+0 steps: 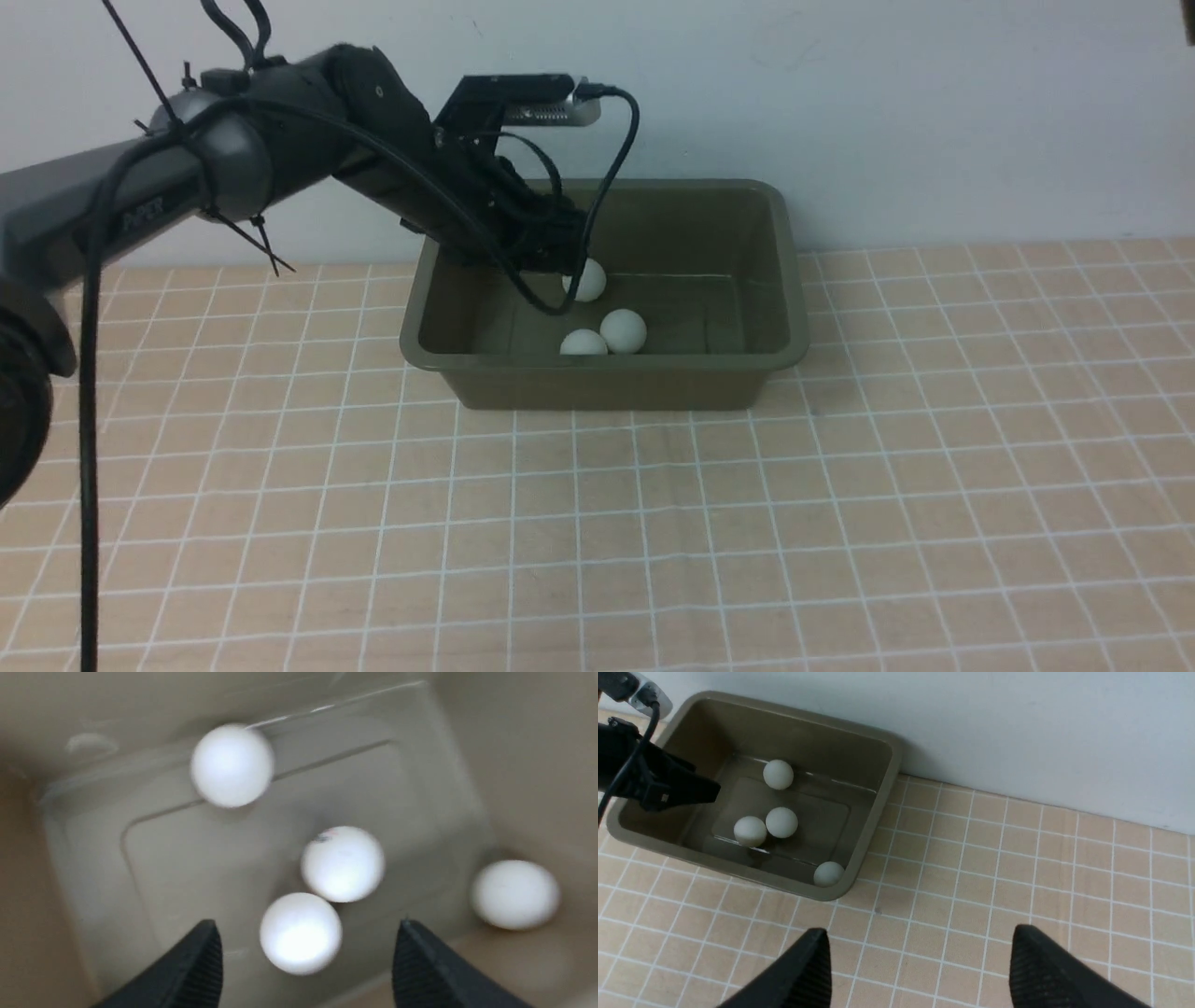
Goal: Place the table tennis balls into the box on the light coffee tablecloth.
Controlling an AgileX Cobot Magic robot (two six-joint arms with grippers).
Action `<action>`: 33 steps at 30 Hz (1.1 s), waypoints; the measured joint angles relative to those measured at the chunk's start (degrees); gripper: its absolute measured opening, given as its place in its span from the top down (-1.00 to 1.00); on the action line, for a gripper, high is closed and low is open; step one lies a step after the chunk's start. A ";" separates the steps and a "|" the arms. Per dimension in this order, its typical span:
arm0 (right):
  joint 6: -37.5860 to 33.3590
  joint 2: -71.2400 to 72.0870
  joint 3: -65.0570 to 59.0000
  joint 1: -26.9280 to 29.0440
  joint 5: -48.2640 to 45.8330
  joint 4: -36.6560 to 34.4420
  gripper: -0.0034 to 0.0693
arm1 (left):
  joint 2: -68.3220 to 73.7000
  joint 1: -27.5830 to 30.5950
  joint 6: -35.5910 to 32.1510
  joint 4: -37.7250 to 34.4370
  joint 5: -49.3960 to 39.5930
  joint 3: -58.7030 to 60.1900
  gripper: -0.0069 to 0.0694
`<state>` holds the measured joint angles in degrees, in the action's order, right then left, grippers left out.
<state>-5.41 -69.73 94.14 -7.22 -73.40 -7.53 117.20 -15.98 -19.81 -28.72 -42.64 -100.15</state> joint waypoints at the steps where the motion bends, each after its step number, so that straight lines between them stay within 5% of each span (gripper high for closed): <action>1: 0.00 1.40 0.00 0.00 0.00 0.09 -0.38 | -1.17 0.00 0.00 0.12 -1.50 -0.75 -0.10; 9: 0.00 12.59 0.00 -1.55 -0.10 1.46 -0.37 | -16.36 -0.19 -1.15 3.93 -16.71 -3.48 0.87; 11: 0.00 14.07 0.00 -2.43 -0.22 1.90 -0.35 | -19.41 -0.19 -1.26 5.30 -19.57 -3.25 0.95; 17: 0.00 20.53 -2.84 -4.04 -0.20 6.25 -0.07 | -34.01 -0.19 -1.26 7.63 -21.39 3.73 1.00; 27: -0.67 34.82 -27.92 -4.04 2.36 10.60 0.86 | -59.84 -0.19 -2.85 7.70 -14.18 24.29 1.00; 33: -2.01 41.90 -42.47 -4.04 17.42 6.41 0.95 | -68.21 -0.19 -4.44 7.35 -7.82 36.18 1.00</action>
<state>-7.42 -27.84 51.67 -11.26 -55.97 -1.12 48.99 -16.17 -24.25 -21.37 -50.46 -63.97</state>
